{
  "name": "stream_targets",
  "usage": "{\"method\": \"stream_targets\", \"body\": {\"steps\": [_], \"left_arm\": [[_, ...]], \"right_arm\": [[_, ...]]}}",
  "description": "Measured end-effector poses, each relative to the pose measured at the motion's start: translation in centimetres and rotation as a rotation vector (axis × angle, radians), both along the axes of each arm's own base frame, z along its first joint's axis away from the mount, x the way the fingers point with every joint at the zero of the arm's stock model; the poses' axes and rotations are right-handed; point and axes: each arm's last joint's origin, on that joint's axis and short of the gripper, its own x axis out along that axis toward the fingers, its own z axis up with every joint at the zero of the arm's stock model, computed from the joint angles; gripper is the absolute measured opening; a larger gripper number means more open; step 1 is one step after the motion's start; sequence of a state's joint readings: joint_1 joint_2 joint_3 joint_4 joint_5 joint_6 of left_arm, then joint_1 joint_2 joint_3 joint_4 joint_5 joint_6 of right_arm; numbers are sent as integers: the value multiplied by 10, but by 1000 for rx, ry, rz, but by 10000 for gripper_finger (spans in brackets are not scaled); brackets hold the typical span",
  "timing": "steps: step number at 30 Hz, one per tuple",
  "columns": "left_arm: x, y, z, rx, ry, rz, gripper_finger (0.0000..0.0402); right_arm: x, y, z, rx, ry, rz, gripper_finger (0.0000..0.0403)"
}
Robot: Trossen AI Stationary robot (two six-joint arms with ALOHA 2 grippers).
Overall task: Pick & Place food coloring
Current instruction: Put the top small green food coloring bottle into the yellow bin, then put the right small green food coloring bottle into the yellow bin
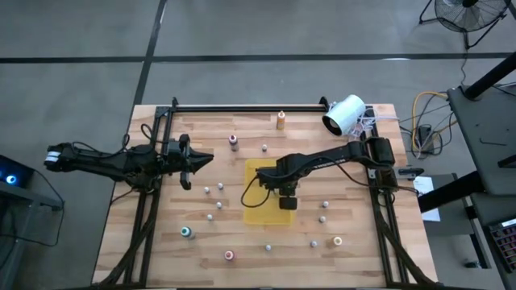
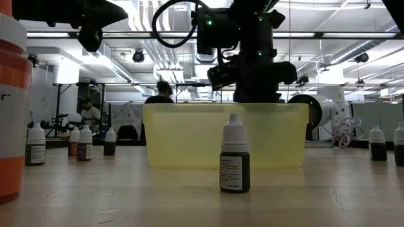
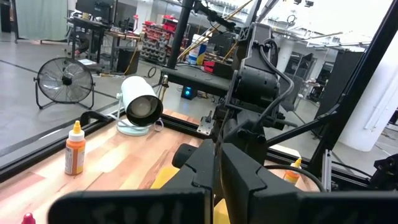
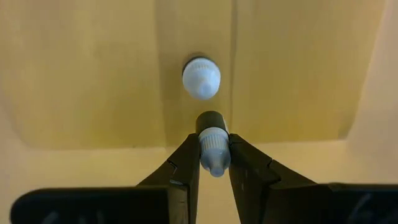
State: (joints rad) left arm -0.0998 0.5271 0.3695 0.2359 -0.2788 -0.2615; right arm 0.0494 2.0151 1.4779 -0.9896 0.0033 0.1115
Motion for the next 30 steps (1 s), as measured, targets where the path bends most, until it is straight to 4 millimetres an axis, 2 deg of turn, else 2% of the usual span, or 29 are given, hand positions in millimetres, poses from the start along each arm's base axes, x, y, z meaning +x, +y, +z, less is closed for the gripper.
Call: {"method": "stream_targets", "body": {"steps": [15, 30], "left_arm": [[0, 0, 0, 0, 0, 0, 0], [0, 0, 0, 0, 0, 0, 0]], "right_arm": [[-1, 1, -4, 1, -1, -6, 60], [-4, 1, 1, 2, 4, -17, 139]]}}
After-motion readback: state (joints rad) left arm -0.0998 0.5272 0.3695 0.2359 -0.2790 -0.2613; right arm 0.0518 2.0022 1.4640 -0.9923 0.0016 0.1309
